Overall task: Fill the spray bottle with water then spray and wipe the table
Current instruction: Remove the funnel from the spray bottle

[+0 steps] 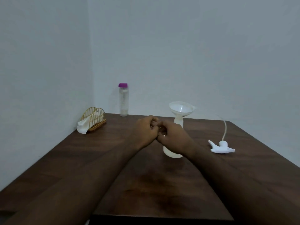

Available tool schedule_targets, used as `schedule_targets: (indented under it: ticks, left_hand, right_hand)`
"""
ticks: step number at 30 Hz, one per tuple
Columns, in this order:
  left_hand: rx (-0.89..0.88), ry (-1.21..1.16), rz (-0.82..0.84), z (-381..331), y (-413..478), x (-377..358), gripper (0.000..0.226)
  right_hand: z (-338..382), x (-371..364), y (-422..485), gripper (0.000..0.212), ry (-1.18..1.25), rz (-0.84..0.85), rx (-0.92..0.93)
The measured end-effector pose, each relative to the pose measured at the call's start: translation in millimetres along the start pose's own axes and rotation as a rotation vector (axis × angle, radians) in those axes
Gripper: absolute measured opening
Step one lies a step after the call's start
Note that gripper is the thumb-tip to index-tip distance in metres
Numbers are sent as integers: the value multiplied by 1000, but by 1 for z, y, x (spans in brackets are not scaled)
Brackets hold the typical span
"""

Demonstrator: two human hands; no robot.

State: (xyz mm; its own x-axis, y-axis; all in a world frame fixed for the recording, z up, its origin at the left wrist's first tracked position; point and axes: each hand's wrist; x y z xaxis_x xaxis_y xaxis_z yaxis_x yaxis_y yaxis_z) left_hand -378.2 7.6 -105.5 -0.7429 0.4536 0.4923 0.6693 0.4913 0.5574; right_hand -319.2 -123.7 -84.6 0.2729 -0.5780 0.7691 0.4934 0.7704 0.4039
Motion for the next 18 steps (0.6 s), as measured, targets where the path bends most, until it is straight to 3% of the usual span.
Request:
schedule_targets:
  ticks: [3, 6, 9, 11, 14, 18]
  left_hand:
    - [93, -95, -2, -17, 12, -14, 35]
    - [237, -215, 158, -18, 15, -22, 66]
    - [270, -302, 178, -11, 16, -39, 76]
    - [265, -353, 160, -8, 17, -49, 67]
    - [218, -332, 165, -5, 16, -63, 46]
    - [140, -259, 113, 0, 15, -66, 44]
  right_hand:
    - [-18, 26, -4, 10, 38, -212, -83]
    - [-32, 47, -3, 26, 213, -446, -192]
    - [-50, 65, 3, 41, 300, -629, -302]
    - [-55, 72, 10, 45, 362, -592, -373]
    - [-51, 79, 25, 48, 433, -369, -462]
    - [-46, 75, 40, 43, 402, -166, -419]
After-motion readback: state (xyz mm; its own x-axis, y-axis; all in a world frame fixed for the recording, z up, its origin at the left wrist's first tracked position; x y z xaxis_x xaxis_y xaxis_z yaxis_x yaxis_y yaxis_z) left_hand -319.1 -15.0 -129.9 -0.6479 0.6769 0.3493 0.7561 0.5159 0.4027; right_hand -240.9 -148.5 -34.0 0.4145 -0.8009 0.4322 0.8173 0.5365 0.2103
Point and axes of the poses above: each hand's wrist, its own y-axis towards the middle knuckle, its own x-axis out of the back of the hand, z = x × y, and after that the axes turned 3 degrees about -y, right-handed
